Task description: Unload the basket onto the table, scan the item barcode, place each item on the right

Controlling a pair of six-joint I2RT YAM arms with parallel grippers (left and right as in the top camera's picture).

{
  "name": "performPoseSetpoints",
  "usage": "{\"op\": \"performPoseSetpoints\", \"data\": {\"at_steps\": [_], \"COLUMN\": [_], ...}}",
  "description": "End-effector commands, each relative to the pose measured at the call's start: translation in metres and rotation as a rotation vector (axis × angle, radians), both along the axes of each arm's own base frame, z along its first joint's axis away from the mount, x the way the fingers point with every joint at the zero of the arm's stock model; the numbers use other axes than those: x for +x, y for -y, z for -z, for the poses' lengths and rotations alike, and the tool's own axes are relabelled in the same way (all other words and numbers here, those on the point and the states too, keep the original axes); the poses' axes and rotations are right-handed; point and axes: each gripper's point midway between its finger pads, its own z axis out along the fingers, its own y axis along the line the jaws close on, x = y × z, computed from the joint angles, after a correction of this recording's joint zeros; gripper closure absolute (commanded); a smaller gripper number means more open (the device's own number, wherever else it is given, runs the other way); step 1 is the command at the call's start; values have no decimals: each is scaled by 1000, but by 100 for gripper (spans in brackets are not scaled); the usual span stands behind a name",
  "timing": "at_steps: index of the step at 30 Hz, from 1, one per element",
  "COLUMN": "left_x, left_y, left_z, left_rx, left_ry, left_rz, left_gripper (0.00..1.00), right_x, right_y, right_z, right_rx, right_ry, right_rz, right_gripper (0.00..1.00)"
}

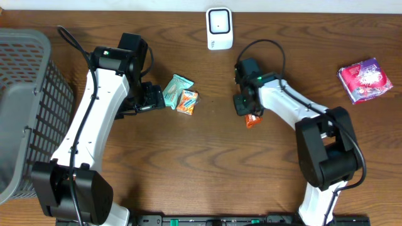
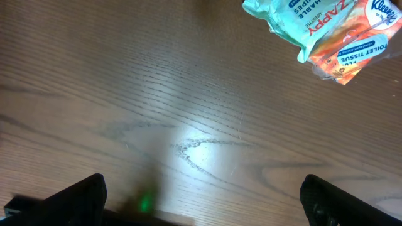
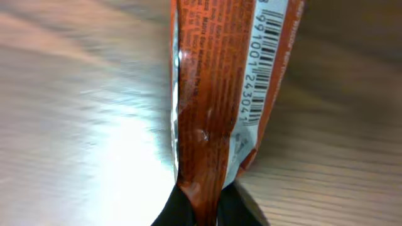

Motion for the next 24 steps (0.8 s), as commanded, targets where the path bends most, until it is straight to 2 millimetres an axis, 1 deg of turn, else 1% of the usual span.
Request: {"op": "performPoseSetpoints", "data": {"at_steps": [1,3,5,6,8,9,10,11,13,15,21,24], "left_x": [0,0,0,0,0,0,0,0,0,0,0,0], "left_y": [-4,-4,-4,-4,-4,-4,-4,-4,-4,-4,-4,-4], "left_z": [2,2,2,2,2,2,2,2,2,2,2,2], "left_rx": [18,18,18,18,18,18,18,18,18,18,18,18], "left_ry": [-8,-8,-8,-8,-8,-8,-8,-8,-8,-8,-8,-8], "left_rz": [-4,-4,-4,-4,-4,-4,-4,-4,-4,-4,-4,-4], "left_gripper": [2,2,2,2,2,2,2,2,2,2,2,2], "right_x": [-56,-52,-47,-44,-38,-36,-34,-32,-32,-36,-55,-62], "right_y": [-47,-62,-80,-88,-96,-97,-96,-92,-86,-81,-71,-63], "right_z": [26,7,-25,-44,-81,-93,-100,-101,-96,-90,-61,-38], "right_rx": [370,522,740,862,1083,1161,1203,1211,1200,1196,1156,1038], "right_ry": [-312,-344,-386,-406,-434,-441,-449,-454,-462,-487,-564,-569], "right_rz": [-22,-15,-14,-18,-35,-41,-35,-16,17,53,170,225], "right_gripper": [99,99,99,99,99,99,99,99,99,99,99,99]}}
